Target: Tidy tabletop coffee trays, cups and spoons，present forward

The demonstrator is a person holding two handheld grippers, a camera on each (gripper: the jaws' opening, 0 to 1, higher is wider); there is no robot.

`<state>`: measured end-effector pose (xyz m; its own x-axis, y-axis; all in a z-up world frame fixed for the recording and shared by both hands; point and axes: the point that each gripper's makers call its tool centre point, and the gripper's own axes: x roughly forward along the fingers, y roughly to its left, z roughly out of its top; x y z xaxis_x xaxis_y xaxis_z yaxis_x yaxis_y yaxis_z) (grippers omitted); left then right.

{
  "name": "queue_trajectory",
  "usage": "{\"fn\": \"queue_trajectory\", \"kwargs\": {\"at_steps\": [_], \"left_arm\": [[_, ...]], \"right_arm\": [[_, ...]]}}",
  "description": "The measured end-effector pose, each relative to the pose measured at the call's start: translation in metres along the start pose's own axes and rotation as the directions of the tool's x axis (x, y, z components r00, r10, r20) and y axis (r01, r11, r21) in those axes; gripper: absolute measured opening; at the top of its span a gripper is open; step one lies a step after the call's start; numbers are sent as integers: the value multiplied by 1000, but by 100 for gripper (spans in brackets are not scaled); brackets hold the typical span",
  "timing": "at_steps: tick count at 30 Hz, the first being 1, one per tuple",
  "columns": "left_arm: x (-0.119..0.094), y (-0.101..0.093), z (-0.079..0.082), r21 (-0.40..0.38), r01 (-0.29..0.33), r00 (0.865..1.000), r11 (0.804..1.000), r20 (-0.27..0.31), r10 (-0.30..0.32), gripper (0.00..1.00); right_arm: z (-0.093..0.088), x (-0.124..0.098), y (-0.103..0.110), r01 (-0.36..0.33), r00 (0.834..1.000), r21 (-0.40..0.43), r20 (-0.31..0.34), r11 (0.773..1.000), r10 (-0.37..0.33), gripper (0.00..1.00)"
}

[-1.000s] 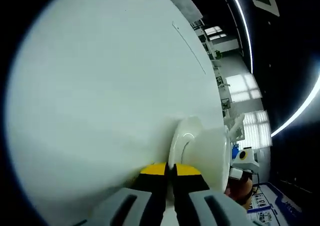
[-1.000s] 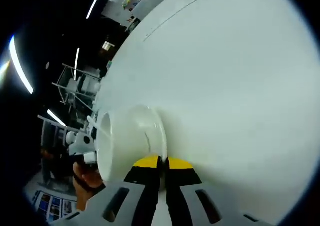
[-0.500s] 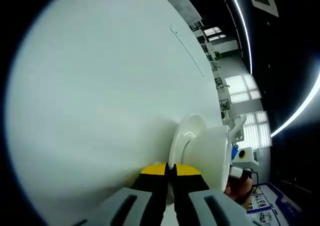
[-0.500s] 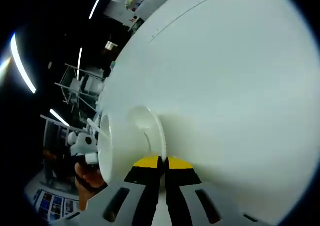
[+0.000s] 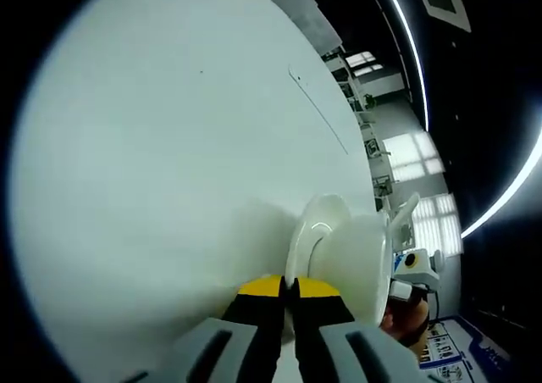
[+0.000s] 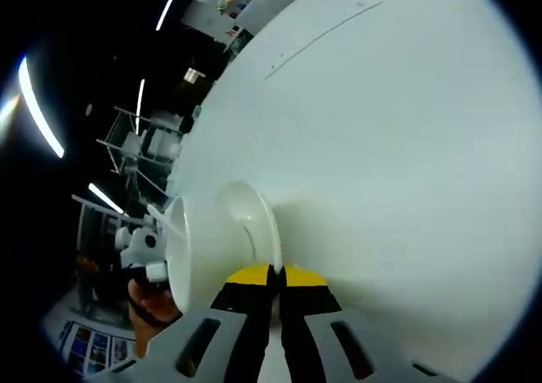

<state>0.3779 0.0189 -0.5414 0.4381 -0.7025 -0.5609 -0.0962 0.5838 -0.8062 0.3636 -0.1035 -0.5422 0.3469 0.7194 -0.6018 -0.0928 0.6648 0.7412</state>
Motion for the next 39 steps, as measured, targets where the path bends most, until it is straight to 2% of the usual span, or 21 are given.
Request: {"fn": "queue_trajectory", "kwargs": {"at_steps": [5,9,13,15,16,19,22,27,31,32,34,39], "left_arm": [[1,4,27,-7,-5,1000,1000,16,5,5],[-1,4,32,-7,-7,1000,1000,24,7,5],[0,6,45,-7,-10,1000,1000,27,10,5],[4,8,61,-14,-10,1000,1000,28,11,5],[4,7,59,-11,-12,999,1000,31,13,5],[9,7,75,-14,-11,999,1000,38,12,5],[11,5,81,-7,-17,999,1000,39,17,5],[17,3,94,-3,-21,998,1000,58,21,5],[25,6,98,-4,-22,998,1000,63,22,5],[30,8,112,-15,-18,998,1000,67,19,5],[35,11,119,-16,-13,998,1000,68,14,5],[41,15,127,-25,-25,997,999,78,27,5]], "right_arm": [[19,13,7,0,1000,-10,-2,1000,0,3],[24,22,15,5,1000,-18,-9,1000,-5,3],[36,28,16,10,1000,-27,-15,1000,-11,3],[43,31,16,12,1000,-28,-14,1000,-12,3],[49,33,15,17,1000,-32,-11,999,-18,3],[57,43,17,18,1000,-27,-7,999,-19,3],[67,47,19,25,1000,-36,-6,999,-25,3],[95,55,11,21,1000,-26,17,999,-21,3],[103,61,4,24,999,-22,21,999,-24,3],[105,63,0,28,999,-26,27,999,-28,3],[106,64,-3,29,999,-24,31,999,-28,3],[116,73,-12,34,999,-12,30,999,-34,4]]}}
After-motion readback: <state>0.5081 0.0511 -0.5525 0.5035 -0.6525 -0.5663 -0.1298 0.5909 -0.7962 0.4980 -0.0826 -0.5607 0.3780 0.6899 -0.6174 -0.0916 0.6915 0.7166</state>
